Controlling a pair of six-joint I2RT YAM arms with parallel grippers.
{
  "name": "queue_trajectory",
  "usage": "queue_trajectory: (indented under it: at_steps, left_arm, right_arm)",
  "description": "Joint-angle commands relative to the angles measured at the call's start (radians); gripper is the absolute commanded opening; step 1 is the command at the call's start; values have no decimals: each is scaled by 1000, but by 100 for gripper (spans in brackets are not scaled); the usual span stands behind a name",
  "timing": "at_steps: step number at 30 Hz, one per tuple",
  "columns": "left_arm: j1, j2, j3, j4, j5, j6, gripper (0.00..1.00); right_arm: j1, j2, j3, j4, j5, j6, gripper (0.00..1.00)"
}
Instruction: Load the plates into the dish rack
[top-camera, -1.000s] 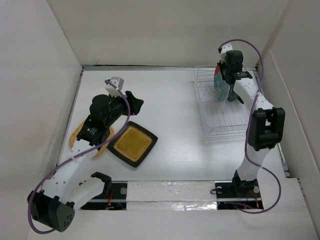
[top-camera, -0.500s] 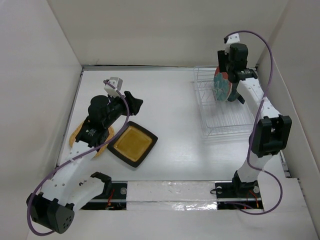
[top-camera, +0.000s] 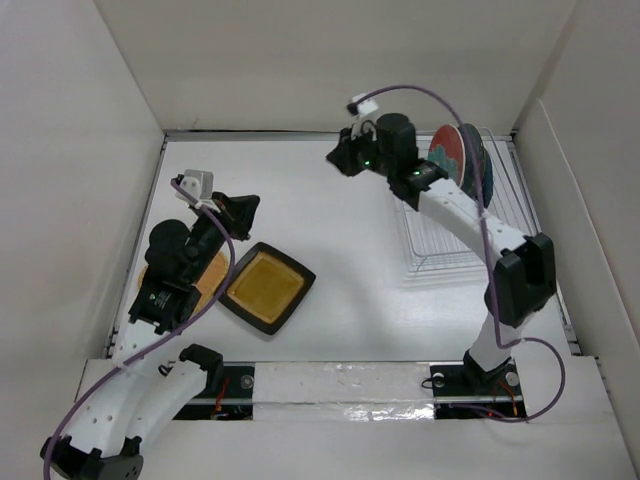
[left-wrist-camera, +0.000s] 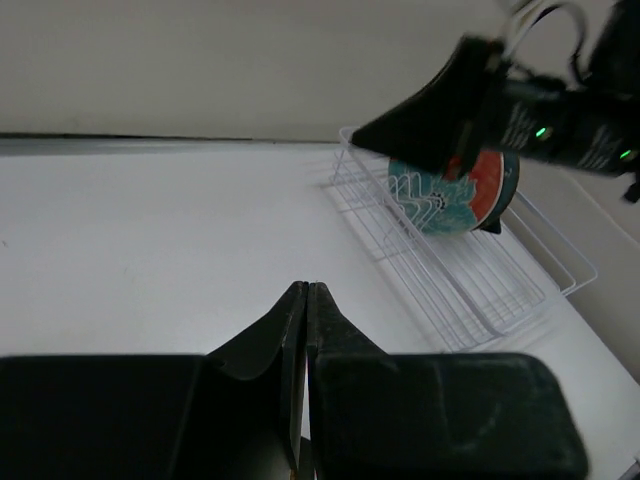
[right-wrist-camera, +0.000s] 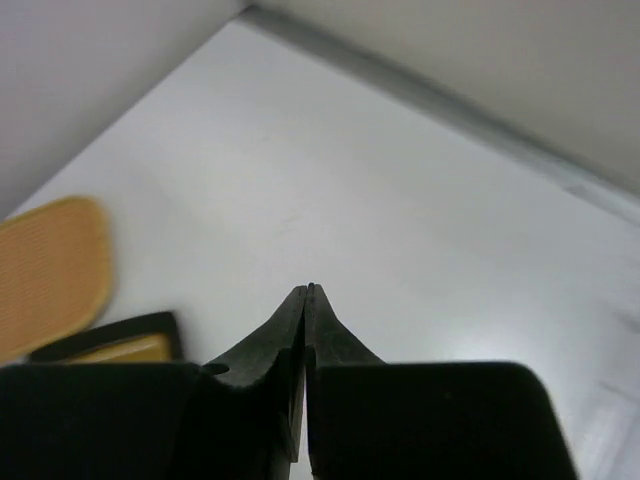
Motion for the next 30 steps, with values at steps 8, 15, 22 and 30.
queue_trajectory:
  at_steps: [8, 15, 22, 30]
  left_arm:
    - [2, -16, 2, 58, -4, 2, 12]
    - [2, -22, 4, 59, 2, 2, 16]
    - [2, -10, 5, 53, 6, 4, 17]
    - [2, 7, 8, 48, 22, 6, 18]
  right_arm:
    - [169, 233, -51, 38, -366, 139, 66]
    - [199, 296, -187, 122, -371, 205, 71]
    - [222, 361, -265, 176, -398, 223, 68]
    - [231, 425, -290, 265, -481, 275, 64]
